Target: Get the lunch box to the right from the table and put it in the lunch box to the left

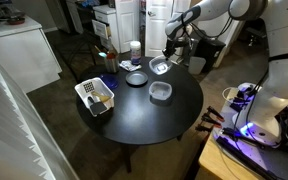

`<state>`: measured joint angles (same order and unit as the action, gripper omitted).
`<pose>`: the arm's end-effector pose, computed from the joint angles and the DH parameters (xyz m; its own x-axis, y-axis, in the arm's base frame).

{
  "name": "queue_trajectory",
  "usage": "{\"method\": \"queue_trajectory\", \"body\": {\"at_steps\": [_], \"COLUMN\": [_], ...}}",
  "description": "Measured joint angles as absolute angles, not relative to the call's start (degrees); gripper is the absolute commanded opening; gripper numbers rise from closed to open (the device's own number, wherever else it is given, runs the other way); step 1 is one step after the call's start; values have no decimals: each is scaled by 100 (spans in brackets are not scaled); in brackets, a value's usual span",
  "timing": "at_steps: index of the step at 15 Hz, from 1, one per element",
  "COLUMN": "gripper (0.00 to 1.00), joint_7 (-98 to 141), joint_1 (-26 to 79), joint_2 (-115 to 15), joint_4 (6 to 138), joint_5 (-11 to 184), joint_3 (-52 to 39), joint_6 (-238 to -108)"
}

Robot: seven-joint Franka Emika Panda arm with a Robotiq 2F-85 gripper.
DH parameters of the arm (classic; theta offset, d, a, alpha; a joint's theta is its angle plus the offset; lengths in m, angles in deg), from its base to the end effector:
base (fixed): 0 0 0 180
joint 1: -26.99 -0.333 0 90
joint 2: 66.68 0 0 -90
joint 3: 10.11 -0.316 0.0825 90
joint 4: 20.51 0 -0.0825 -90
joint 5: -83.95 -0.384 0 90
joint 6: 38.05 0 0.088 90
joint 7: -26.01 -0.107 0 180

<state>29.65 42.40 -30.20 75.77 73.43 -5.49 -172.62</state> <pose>0.6454 -0.2260 0.2350 0.9213 -0.3871 0.0360 -0.3831 -0.9198 -0.0849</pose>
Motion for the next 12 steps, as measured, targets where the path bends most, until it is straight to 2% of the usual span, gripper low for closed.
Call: {"method": "queue_trajectory", "body": {"at_steps": [7,12], "gripper": [2,2], "joint_7": [3228,3005], "joint_1": [4146,3966], "joint_2": [-3765,-3808], "joint_4": [9009,9723], "joint_5": [7295,6948], "joint_3": [-650,-745], "joint_6": [-17366,-18112]}}
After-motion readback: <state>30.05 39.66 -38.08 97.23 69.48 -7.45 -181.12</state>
